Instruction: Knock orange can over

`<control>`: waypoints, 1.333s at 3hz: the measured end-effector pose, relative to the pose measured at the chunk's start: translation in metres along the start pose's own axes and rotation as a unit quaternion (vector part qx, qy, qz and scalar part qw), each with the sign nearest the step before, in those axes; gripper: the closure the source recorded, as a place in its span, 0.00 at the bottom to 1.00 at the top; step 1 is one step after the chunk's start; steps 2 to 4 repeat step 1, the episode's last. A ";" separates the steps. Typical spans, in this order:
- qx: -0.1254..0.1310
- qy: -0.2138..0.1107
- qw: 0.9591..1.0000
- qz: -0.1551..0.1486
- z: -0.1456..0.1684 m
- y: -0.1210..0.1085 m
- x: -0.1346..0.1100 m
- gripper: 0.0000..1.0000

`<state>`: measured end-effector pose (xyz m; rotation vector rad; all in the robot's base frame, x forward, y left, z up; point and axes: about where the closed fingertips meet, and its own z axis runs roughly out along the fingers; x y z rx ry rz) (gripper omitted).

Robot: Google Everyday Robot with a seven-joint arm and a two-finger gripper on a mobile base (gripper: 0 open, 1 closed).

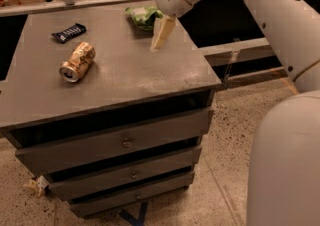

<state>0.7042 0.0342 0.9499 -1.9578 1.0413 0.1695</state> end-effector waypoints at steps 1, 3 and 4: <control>0.006 0.002 1.000 0.007 0.003 -0.004 0.001 0.00; 0.006 0.002 1.000 0.007 0.003 -0.004 0.001 0.00; 0.006 0.002 1.000 0.007 0.003 -0.004 0.001 0.00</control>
Offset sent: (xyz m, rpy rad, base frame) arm 0.0000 0.0000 0.0000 0.0000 0.0000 0.0000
